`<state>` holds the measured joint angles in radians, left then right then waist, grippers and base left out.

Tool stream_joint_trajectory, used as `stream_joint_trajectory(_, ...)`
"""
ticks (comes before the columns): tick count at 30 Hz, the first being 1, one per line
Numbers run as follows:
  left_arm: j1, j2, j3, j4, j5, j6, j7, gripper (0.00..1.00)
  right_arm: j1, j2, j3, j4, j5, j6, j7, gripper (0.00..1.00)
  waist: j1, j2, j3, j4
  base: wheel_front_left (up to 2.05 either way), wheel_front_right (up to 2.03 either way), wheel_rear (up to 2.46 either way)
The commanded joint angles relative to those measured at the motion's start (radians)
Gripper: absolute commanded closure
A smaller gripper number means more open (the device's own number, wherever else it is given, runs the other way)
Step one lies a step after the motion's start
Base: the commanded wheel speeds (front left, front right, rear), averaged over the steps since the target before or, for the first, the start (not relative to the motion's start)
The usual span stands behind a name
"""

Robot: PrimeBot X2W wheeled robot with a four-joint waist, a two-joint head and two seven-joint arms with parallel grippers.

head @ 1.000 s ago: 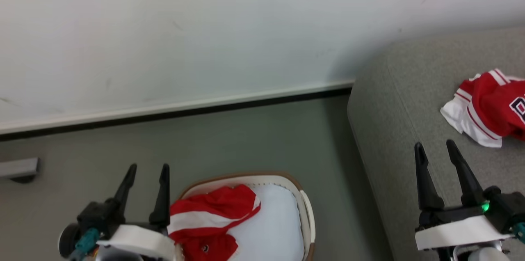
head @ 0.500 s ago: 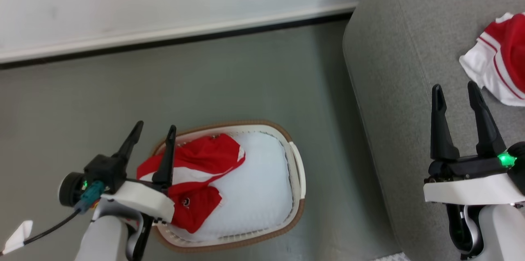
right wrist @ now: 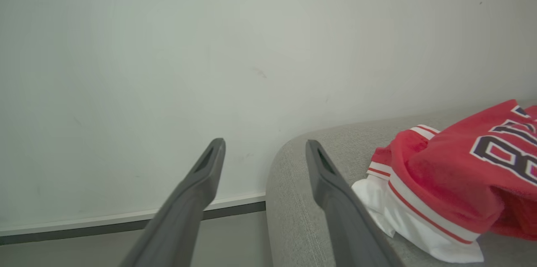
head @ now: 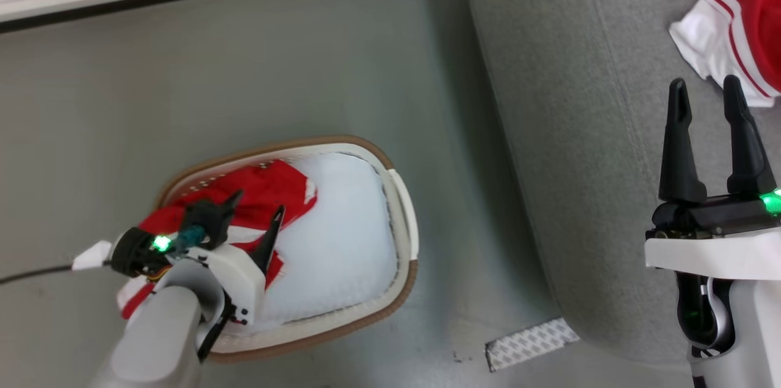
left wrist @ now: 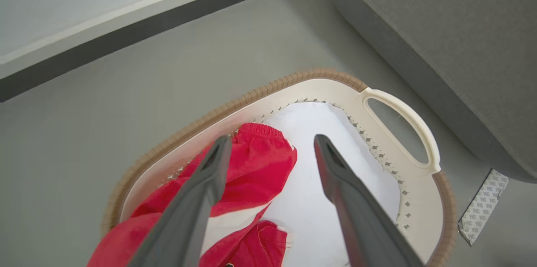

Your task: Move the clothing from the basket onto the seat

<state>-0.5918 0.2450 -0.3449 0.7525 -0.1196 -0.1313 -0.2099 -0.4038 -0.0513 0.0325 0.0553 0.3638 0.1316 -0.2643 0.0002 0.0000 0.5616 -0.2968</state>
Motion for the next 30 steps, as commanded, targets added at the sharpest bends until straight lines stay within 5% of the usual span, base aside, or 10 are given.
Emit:
stream_joint_trajectory(1,-0.028,0.018,-0.026,0.031,-0.012,0.003,0.014,0.0,-0.009,0.001,-0.004,-0.009,0.011,-0.002,0.0,0.0,-0.0002,0.0,0.031,-0.033,0.0,0.0,0.0)
stream_joint_trajectory(17,-0.243,0.141,-0.31,0.382,0.058,0.002,0.148,0.0,-0.015,0.001,-0.004,-0.039,0.106,-0.002,0.0,0.0,-0.0002,0.0,0.164,-0.151,0.0,0.0,0.0)
stream_joint_trajectory(30,-0.376,0.154,-0.414,0.479,0.134,0.043,0.158,0.0,-0.031,0.001,0.009,-0.061,0.159,-0.002,0.0,0.0,-0.0002,0.0,0.257,-0.194,0.0,0.0,0.0)
